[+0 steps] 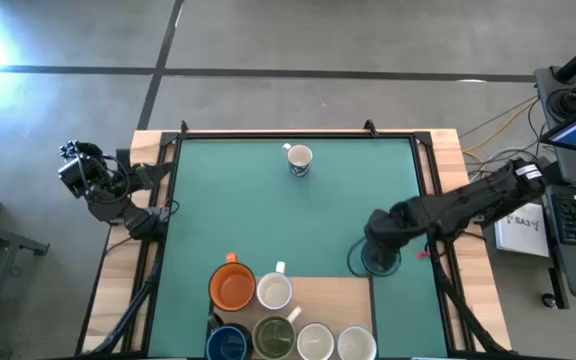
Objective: Place coffee mugs
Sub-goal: Put the light blue mug on the shelf
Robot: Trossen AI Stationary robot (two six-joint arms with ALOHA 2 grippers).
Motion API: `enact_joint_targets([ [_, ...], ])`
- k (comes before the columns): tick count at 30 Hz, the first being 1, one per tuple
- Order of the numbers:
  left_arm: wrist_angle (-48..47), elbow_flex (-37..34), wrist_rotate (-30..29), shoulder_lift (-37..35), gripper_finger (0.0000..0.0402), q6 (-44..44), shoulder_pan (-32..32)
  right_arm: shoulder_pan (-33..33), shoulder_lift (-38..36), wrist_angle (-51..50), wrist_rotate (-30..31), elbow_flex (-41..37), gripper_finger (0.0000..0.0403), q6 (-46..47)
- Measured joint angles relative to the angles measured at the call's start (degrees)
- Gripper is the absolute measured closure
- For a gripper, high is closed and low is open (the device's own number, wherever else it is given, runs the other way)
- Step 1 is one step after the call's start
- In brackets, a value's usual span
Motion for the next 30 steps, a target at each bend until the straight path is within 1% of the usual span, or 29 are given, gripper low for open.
enact_joint_targets([
  [4, -0.7, 0.0, 0.0, 0.0, 0.0322, 0.0, 0.0, -6.0, 0.0, -0.5, -0.3, 0.0, 0.0389, 2.1],
  [6, -1.1, 0.0, 0.0, 0.0, 0.0322, 0.0, 0.0, -8.6, 0.0, -0.6, -1.1, 0.5, 0.0389, 1.6],
  [10, -1.5, 0.0, 0.0, 0.0, 0.0322, 0.0, 0.0, -12.9, 0.0, -0.7, -1.6, 3.8, 0.039, -3.9],
  [13, -1.5, 0.0, 0.6, 0.0, 0.0322, 0.0, 0.0, -15.1, 0.7, -0.7, -1.1, 8.2, 0.039, -8.2],
  [17, -1.6, 0.0, 1.6, 0.0, 0.0322, 1.0, 0.0, -15.9, 2.9, -2.1, -1.3, 15.5, 0.039, -12.9],
  [23, -1.5, 0.0, 1.6, 0.0, 0.0322, 1.9, 0.0, -15.9, 9.2, -11.9, -1.2, 27.9, 0.039, -18.2],
  [28, -1.5, 0.0, 1.6, 0.0, 0.0322, 1.9, 0.0, -15.8, 14.6, -16.3, -1.3, 36.4, 0.039, -22.0],
  [30, -1.5, -0.1, 1.7, 0.0, 0.0322, 1.9, 0.0, -15.5, 16.1, -16.6, -1.2, 39.2, 0.039, -24.3],
])
